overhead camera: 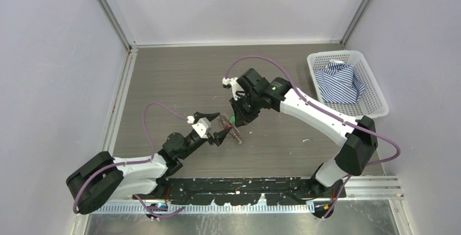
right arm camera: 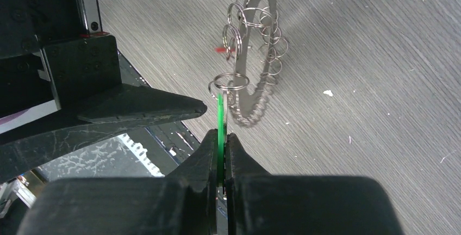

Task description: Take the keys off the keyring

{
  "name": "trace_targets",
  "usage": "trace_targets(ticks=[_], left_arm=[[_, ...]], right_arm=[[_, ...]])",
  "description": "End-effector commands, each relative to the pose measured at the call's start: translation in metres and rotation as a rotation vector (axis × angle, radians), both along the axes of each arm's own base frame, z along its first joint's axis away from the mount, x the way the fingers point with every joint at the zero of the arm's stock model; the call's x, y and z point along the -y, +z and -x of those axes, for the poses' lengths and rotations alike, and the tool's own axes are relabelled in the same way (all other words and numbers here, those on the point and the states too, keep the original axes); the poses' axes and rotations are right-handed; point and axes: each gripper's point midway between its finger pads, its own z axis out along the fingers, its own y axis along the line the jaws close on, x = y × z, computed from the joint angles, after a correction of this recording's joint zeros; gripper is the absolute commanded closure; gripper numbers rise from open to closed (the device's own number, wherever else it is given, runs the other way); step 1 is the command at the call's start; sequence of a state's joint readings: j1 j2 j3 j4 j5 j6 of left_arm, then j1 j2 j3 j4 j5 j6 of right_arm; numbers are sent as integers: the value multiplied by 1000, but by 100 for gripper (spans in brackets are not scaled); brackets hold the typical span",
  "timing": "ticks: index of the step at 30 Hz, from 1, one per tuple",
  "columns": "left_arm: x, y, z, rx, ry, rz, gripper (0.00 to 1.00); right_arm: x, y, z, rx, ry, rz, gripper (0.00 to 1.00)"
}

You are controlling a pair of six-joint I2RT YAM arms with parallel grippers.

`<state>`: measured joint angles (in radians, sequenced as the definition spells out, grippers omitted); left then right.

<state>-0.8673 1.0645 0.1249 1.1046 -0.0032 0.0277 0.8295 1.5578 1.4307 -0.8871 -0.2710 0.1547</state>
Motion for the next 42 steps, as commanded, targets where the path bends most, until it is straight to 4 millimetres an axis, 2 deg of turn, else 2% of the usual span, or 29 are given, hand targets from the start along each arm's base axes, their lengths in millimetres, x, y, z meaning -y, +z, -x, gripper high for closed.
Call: trace_targets(ticks=[1,7,12,15,33,42], left_arm=[[2,28,8,153,-49,41,30],[3,26,15,121,-84,24,37],[4,29,18,116,-98,37,48],[6,24,14,101,-90,2,54],[19,24,-2,65,-63,58,64],[24,25,3,66,-81,75,66]], right_arm=[[-1,23,-1,70,16,-51,99],[1,24,-1,91,19,-58,99],[1,26,-3,102,21,-61,99],[1,28,-3,106,23,-66,99],[-4,25,2,95,24,-77,99],[-6,24,-3,97,-4,-74,99]])
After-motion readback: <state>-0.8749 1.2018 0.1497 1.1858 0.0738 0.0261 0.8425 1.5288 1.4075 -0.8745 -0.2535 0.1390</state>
